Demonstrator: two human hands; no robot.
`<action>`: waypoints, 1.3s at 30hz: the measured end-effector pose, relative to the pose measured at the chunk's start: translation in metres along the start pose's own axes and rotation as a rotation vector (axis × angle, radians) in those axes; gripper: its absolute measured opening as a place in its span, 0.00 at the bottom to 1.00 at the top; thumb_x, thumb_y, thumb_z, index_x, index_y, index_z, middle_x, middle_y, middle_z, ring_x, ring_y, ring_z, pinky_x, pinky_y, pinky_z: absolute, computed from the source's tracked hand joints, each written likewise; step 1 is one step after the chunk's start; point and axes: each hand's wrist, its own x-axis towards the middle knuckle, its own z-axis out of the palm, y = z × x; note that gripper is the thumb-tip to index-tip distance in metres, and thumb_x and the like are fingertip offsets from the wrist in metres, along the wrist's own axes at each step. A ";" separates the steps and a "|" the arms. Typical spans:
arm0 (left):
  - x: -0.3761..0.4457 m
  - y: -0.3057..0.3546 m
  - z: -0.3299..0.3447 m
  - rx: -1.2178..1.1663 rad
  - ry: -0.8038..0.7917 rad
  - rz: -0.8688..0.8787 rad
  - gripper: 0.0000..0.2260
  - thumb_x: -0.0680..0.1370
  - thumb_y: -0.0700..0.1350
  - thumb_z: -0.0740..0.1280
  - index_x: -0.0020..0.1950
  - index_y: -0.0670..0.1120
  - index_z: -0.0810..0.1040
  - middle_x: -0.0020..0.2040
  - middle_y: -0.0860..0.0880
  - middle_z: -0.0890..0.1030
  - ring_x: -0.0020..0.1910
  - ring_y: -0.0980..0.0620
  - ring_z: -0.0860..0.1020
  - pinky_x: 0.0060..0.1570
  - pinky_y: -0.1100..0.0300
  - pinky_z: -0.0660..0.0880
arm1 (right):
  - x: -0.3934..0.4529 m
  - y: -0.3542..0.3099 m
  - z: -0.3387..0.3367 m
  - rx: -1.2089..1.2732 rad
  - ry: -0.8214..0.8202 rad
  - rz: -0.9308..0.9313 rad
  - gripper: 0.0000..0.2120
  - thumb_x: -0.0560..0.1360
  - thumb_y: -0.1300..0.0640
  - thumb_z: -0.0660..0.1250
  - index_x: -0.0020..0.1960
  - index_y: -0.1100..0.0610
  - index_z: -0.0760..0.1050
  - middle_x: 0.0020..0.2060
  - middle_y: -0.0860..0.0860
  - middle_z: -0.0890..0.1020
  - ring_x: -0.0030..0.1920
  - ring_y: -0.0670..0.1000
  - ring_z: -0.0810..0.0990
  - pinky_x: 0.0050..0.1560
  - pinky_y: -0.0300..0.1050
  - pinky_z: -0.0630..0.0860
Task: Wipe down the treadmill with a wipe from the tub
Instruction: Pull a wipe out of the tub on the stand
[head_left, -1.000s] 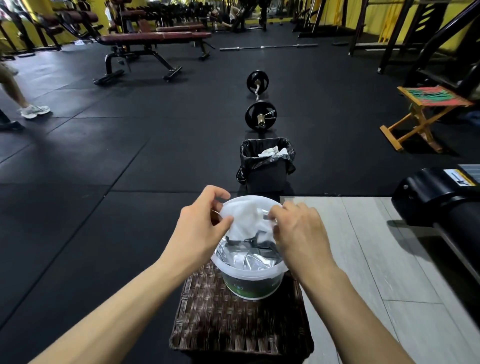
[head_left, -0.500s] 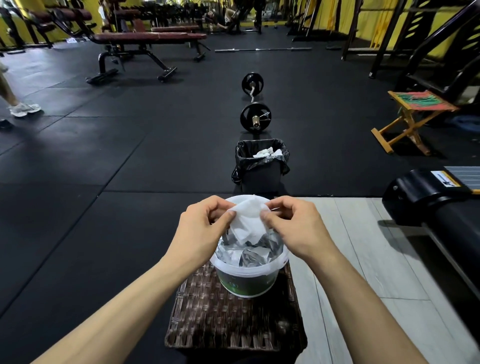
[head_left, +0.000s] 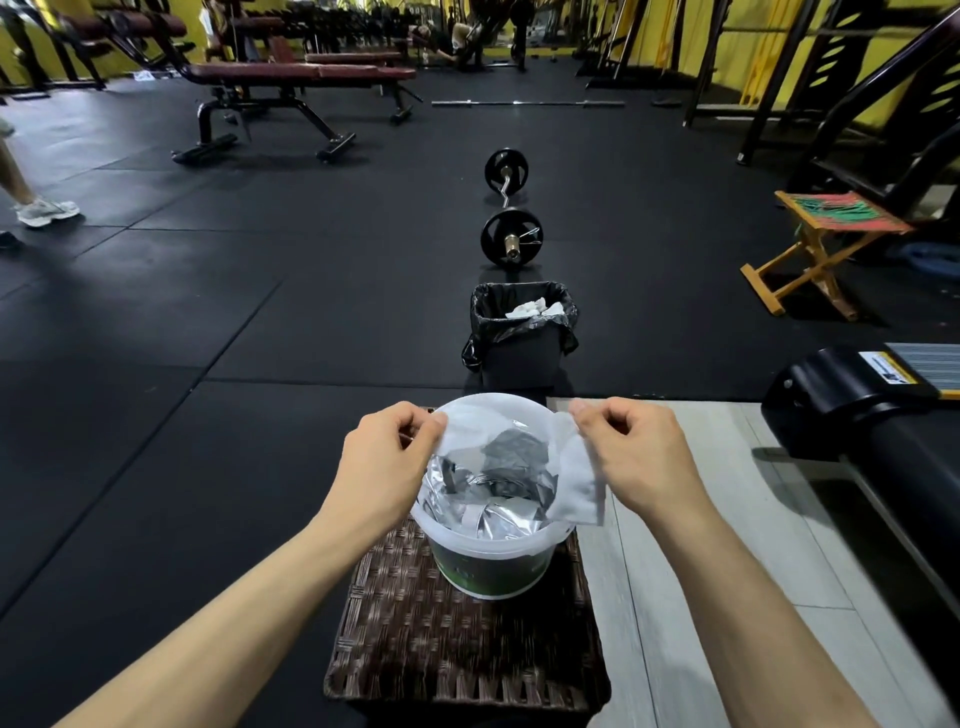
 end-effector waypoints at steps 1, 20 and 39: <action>-0.002 0.002 0.001 0.020 -0.003 0.001 0.16 0.81 0.54 0.67 0.37 0.46 0.78 0.36 0.48 0.82 0.39 0.46 0.81 0.45 0.49 0.79 | 0.000 -0.001 0.002 0.002 0.003 0.000 0.21 0.79 0.43 0.67 0.38 0.60 0.80 0.31 0.54 0.80 0.32 0.47 0.73 0.35 0.44 0.70; -0.001 0.015 0.016 -0.556 -0.297 -0.374 0.09 0.71 0.44 0.68 0.46 0.39 0.76 0.38 0.40 0.80 0.36 0.42 0.79 0.31 0.53 0.79 | -0.009 -0.034 -0.001 0.252 -0.229 0.186 0.12 0.74 0.61 0.63 0.48 0.51 0.84 0.44 0.51 0.83 0.40 0.47 0.80 0.35 0.41 0.75; 0.001 0.007 0.005 -0.144 -0.253 0.076 0.09 0.78 0.45 0.74 0.40 0.43 0.82 0.36 0.49 0.83 0.34 0.56 0.78 0.37 0.57 0.76 | -0.010 -0.033 -0.014 0.137 -0.024 -0.013 0.11 0.78 0.60 0.68 0.38 0.54 0.81 0.30 0.54 0.80 0.30 0.47 0.73 0.31 0.39 0.70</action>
